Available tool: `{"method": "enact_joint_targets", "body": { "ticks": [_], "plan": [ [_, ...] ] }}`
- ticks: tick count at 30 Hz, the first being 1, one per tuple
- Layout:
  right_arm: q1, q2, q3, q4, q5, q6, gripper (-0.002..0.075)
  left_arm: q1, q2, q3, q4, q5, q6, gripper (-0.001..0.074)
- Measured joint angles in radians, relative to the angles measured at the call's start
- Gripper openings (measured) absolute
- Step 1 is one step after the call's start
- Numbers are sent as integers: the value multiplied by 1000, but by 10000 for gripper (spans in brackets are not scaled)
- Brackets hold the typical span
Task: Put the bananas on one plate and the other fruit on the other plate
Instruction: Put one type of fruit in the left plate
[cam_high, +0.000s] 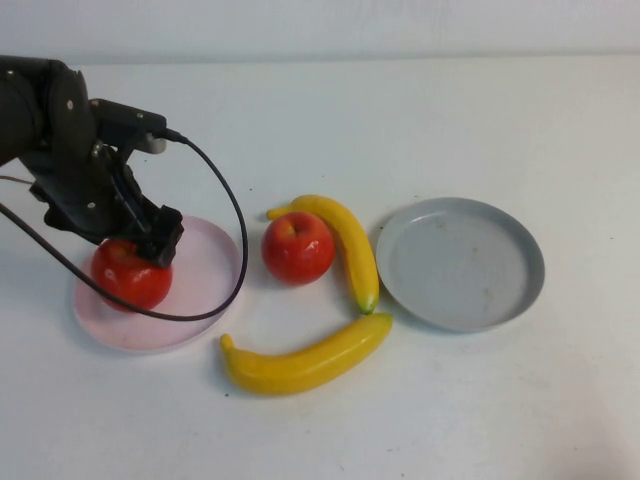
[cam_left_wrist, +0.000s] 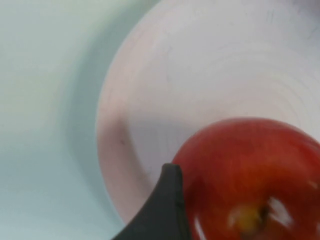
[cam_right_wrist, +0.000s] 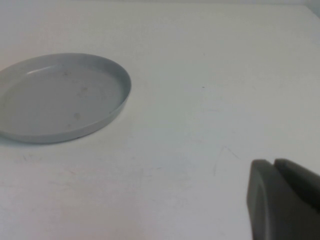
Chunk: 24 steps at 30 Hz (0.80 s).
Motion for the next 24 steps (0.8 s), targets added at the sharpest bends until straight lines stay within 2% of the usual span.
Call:
{"method": "enact_joint_targets", "body": {
  "ticks": [2, 14, 24],
  "plan": [
    [0, 0, 0, 0, 0, 0, -16, 0, 0, 0, 19, -7, -1, 667],
    [0, 0, 0, 0, 0, 0, -16, -9, -32, 0, 9, -33, -66, 668],
    [0, 0, 0, 0, 0, 0, -15, -182, -48, -8, -248, -204, 163, 668]
  ]
}}
